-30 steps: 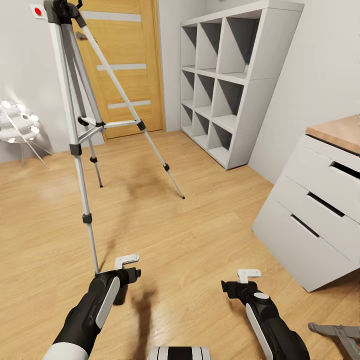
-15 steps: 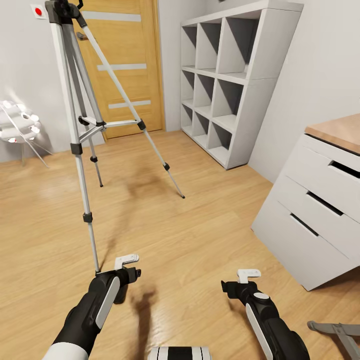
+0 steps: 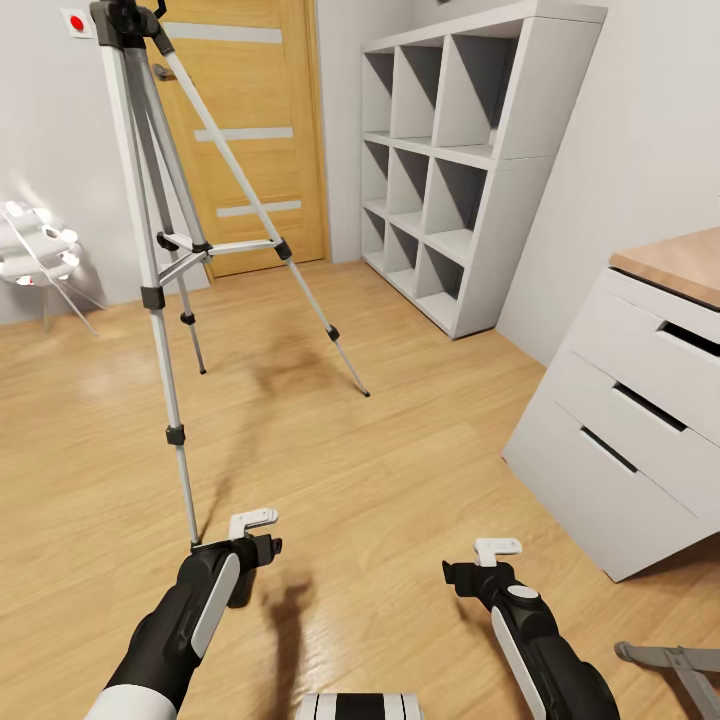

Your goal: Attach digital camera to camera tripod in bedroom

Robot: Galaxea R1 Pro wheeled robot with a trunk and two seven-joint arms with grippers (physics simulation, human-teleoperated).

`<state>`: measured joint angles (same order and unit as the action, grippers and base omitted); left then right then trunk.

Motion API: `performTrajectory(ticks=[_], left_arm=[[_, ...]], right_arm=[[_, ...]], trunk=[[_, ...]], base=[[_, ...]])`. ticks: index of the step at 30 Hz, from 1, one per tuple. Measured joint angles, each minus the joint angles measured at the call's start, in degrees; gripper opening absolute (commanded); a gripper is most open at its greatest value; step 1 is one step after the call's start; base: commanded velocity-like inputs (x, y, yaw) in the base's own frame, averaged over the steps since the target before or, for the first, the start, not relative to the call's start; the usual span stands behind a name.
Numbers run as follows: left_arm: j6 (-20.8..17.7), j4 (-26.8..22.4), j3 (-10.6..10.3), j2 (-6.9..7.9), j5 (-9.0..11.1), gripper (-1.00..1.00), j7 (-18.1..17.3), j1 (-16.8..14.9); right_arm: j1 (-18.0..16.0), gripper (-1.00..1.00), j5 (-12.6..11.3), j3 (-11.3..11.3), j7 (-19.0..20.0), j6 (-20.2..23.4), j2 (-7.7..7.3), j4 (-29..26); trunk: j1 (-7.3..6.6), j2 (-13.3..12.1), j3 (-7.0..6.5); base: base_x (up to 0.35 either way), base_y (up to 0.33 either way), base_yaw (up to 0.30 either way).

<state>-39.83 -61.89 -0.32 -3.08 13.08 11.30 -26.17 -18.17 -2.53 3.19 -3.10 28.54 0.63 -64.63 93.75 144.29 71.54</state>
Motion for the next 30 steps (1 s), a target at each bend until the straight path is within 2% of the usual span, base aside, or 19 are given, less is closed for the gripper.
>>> performTrajectory(ticks=[13,30], left_arm=[[0.01,-0.11,-0.08,-0.08,-0.02,1.00,0.00,0.00],[-0.23,-1.18,0.00,-0.09,0.03,1.00,0.10,0.00]], right_arm=[[0.00,1.00,0.34,0.06,0.00,-0.14,0.00,-0.08],[0.00,1.00,0.67,0.08,-0.04,-0.20,0.07,0.03]], trunk=[[0.01,0.00,0.00],[0.02,0.00,0.00]], base=[[-0.017,0.017,0.000],[-0.193,0.194,0.000]])
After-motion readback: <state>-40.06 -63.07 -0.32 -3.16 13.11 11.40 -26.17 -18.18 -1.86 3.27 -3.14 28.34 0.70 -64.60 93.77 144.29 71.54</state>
